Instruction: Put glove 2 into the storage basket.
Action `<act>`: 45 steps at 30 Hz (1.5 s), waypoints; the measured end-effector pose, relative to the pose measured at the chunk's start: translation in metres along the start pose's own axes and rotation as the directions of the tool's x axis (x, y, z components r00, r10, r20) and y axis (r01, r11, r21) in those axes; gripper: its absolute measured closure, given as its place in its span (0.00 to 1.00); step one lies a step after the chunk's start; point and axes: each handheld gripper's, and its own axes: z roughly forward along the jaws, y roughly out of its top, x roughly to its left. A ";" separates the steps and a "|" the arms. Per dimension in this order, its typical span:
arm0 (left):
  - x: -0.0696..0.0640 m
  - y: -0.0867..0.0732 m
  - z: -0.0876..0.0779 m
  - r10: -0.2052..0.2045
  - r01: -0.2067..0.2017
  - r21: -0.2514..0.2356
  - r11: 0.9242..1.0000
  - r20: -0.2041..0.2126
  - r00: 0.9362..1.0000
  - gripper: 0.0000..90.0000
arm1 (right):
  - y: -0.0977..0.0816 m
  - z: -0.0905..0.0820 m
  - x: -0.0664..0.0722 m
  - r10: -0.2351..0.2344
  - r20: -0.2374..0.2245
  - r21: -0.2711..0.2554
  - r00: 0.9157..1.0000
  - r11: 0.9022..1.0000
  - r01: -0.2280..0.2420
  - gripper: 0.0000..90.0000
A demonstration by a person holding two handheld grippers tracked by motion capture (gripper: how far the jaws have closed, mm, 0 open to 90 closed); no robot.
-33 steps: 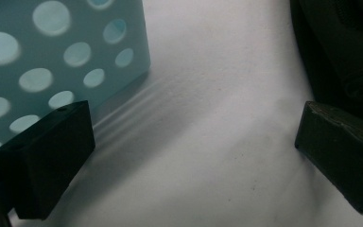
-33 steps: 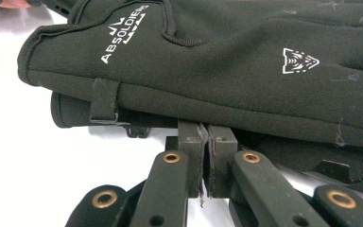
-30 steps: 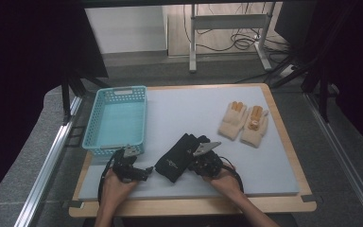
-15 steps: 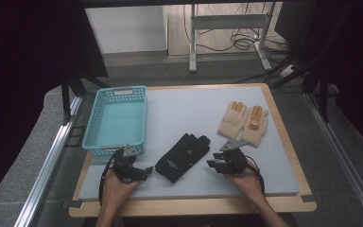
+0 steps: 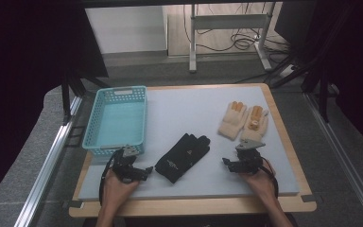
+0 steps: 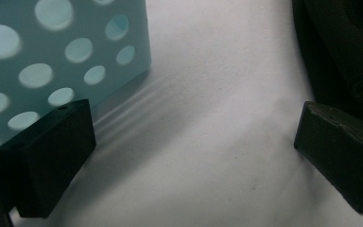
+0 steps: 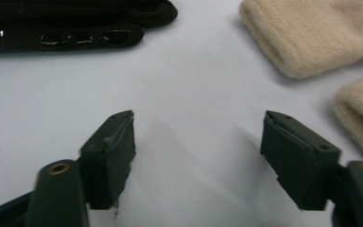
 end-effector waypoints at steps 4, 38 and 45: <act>0.000 0.000 0.000 0.000 0.000 0.000 1.000 0.000 1.000 0.00 | 0.000 0.001 -0.002 0.014 -0.009 0.004 1.000 1.000 -0.014 0.26; -0.029 0.030 -0.028 0.073 -0.065 -0.068 0.996 0.112 0.991 0.05 | -0.001 0.001 -0.002 0.011 -0.007 0.003 1.000 1.000 -0.011 0.26; -0.051 0.055 -0.019 0.102 -0.092 -0.064 0.994 0.161 0.982 0.05 | -0.001 0.001 -0.002 0.011 -0.007 0.003 1.000 1.000 -0.011 0.26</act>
